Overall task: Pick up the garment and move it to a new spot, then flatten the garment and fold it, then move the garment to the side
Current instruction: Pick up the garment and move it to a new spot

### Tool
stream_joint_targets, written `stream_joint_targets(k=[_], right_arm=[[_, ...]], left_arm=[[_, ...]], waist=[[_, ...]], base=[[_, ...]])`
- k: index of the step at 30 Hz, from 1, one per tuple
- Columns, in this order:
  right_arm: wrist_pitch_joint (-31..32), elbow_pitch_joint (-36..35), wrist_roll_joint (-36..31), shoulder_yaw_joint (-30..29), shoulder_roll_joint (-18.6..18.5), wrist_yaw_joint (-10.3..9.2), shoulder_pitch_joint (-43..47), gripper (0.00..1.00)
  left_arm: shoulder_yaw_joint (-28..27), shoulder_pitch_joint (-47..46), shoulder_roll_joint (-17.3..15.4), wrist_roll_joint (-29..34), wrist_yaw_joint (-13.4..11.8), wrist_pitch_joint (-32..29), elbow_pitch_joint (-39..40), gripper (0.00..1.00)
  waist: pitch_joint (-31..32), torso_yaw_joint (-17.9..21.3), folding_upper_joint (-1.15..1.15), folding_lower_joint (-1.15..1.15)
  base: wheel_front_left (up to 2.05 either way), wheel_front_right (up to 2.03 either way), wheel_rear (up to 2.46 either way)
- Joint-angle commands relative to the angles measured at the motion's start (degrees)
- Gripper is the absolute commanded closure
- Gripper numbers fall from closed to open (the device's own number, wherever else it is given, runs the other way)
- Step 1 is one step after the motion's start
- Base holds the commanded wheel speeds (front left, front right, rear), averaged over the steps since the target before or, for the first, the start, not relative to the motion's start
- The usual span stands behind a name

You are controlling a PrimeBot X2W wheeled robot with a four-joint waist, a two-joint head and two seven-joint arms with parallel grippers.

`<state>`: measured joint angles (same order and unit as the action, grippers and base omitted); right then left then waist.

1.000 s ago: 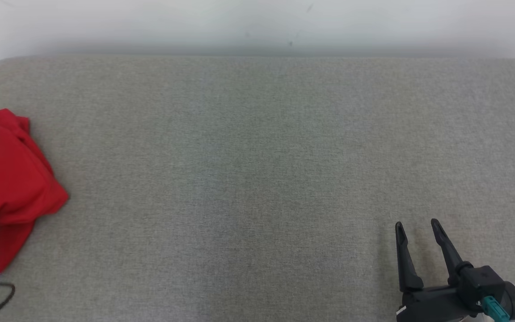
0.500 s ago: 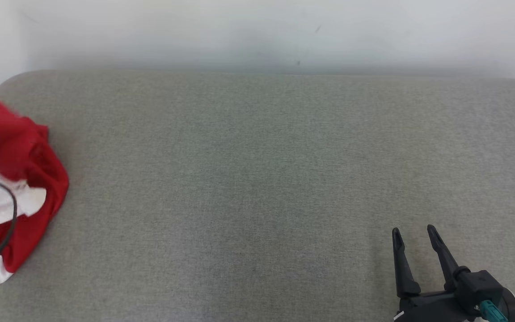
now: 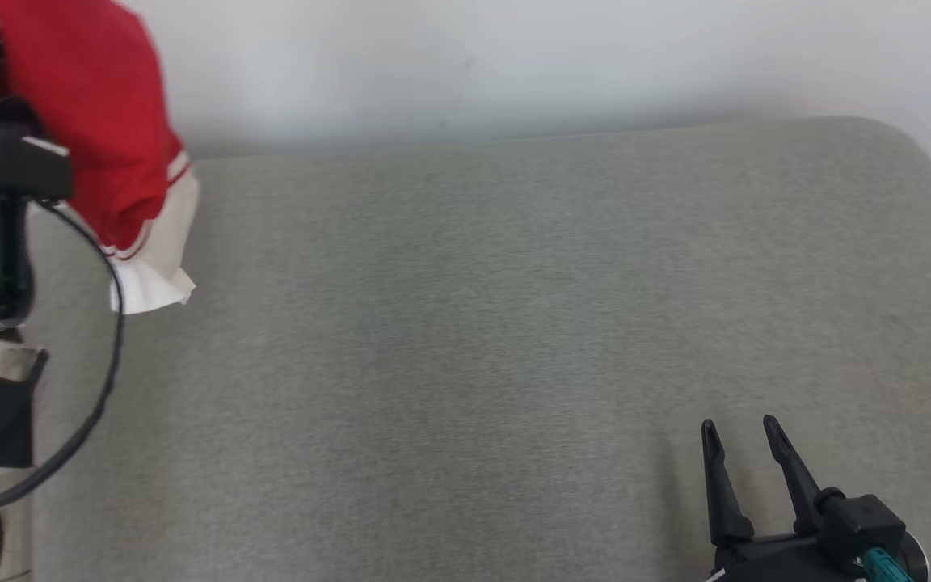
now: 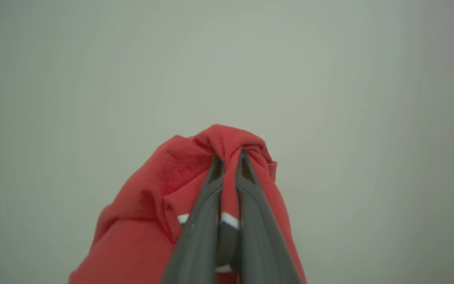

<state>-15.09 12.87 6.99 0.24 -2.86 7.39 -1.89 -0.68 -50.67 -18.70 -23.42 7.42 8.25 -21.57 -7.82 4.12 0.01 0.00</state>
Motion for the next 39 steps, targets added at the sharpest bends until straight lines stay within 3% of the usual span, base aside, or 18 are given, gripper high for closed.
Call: stream_joint_targets(k=[1,9,17,28,34,35,36,37,39], right_arm=[[-0.1,0.1,0.4,0.0,-0.1,0.19,1.0,0.0],[-0.1,0.0,0.9,0.5,0.0,0.19,0.9,0.0],[-0.1,0.1,1.0,0.4,0.0,0.19,1.1,0.0],[-0.1,0.3,1.7,1.7,0.0,0.19,-0.4,0.0],[-0.1,0.6,1.2,1.8,0.0,0.19,-1.1,0.0],[-0.1,0.6,1.0,1.7,0.0,0.19,-1.1,0.0],[-0.1,0.6,0.9,1.4,0.0,0.19,-1.0,0.0],[-0.1,0.6,0.8,1.2,0.0,0.19,-0.8,0.0],[-0.1,0.5,0.4,0.8,0.0,0.2,-0.3,0.0]], left_arm=[[0.7,-0.7,0.7,-0.4,0.1,-0.6,1.5,1.0],[5.6,-0.4,6.3,-2.4,0.0,-3.3,6.9,1.0],[14.3,3.5,12.3,-4.2,0.0,-3.9,7.4,1.0],[21.2,15.5,13.9,-4.4,0.0,0.5,-7.1,1.0],[24.8,16.0,13.9,-3.4,0.0,3.5,-15.0,1.0],[25.1,15.5,14.1,-3.4,0.0,4.1,-15.7,0.49],[25.4,14.8,14.2,-3.4,0.0,4.6,-15.8,0.05],[25.6,14.1,14.2,-2.9,0.0,5.1,-15.9,0.0],[25.9,13.1,14.3,-2.5,0.0,5.8,-15.5,0.0]], waist=[[0.6,3.7,-0.01,0.0],[0.3,8.9,-0.01,0.0],[-0.4,9.9,-0.01,0.0],[-1.5,10.1,-0.01,0.0],[-1.5,9.6,-0.01,0.0],[-1.4,9.5,-0.01,0.0],[-1.3,9.2,-0.01,0.0],[-1.1,8.9,-0.01,0.0],[-0.6,8.1,-0.01,0.0]], base=[[0.0,0.0,0.0],[0.0,0.0,0.0],[0.0,0.0,0.0],[0.0,0.0,0.0],[0.0,0.0,0.0],[0.0,0.0,0.0],[0.0,0.0,0.0],[0.0,0.0,0.0],[0.0,0.0,0.0]])
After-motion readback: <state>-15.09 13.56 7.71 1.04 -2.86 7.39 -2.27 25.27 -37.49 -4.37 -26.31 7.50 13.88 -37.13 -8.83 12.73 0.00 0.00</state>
